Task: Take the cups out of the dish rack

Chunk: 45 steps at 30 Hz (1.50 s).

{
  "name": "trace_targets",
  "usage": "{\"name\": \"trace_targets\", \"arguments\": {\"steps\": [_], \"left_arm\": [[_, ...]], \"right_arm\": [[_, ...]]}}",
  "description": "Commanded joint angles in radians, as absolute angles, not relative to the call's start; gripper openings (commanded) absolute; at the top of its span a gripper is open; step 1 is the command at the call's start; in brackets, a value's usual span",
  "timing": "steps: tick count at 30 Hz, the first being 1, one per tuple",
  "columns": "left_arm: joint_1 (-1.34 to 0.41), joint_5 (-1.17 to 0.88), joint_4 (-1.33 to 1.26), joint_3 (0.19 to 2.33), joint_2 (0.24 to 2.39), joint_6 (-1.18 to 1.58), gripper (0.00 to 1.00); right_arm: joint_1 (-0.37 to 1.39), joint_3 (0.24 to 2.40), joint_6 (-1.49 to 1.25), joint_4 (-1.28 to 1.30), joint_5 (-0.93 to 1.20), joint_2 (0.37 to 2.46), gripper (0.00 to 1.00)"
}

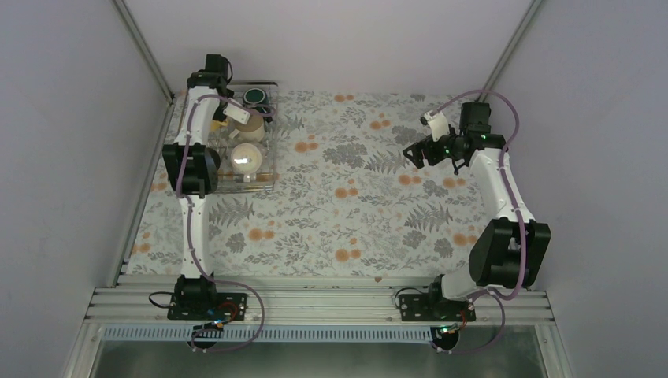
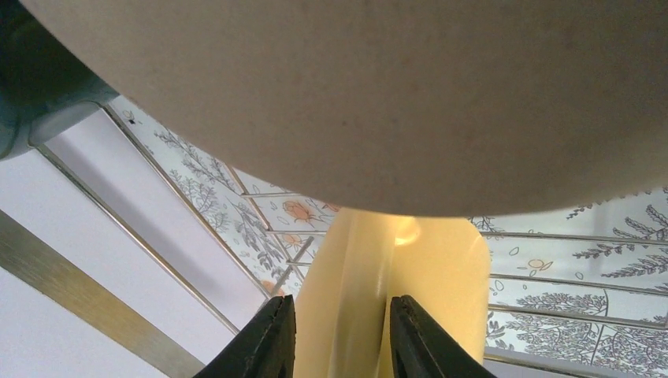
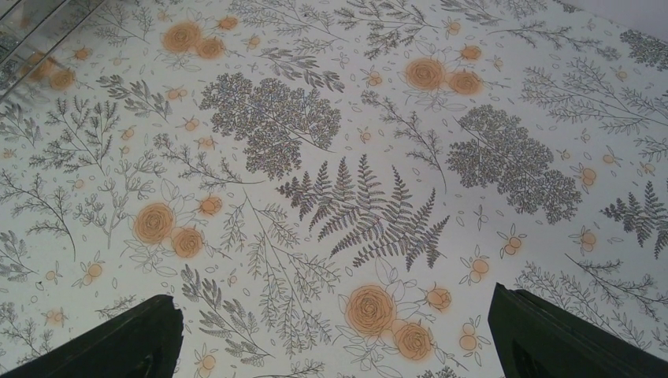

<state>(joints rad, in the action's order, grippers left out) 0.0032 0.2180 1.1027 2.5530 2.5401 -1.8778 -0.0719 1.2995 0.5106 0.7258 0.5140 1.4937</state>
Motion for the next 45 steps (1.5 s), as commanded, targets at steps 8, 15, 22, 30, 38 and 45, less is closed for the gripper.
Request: {"name": "trace_targets", "arguments": {"steps": [8, 15, 22, 30, 38, 45], "left_arm": [[-0.009, 0.316, 1.318, 2.547, 2.611, -1.869, 0.33], [-0.016, 0.340, 1.356, 2.527, 2.613, -1.838, 0.17], [-0.019, 0.352, 1.356, 2.508, 2.605, -1.836, 0.11], [-0.019, 0.376, 1.353, 2.522, 2.618, -1.830, 0.25], [-0.019, 0.426, 1.306, 2.507, 2.597, -1.908, 0.36], [-0.013, 0.400, 1.279, 2.567, 2.593, -2.003, 0.36]], "right_arm": [[-0.064, 1.282, 0.534, 0.723, 0.538, 1.470, 1.00], [-0.064, 1.288, 0.530, 0.729, 0.546, 1.469, 1.00], [-0.063, 1.288, 0.525, 0.727, 0.543, 1.462, 1.00], [-0.063, 1.274, 0.533, 0.730, 0.538, 1.444, 1.00], [-0.063, 1.247, 0.535, 0.717, 0.547, 1.452, 1.00], [-0.063, 1.236, 0.540, 0.712, 0.547, 1.461, 1.00]]}}
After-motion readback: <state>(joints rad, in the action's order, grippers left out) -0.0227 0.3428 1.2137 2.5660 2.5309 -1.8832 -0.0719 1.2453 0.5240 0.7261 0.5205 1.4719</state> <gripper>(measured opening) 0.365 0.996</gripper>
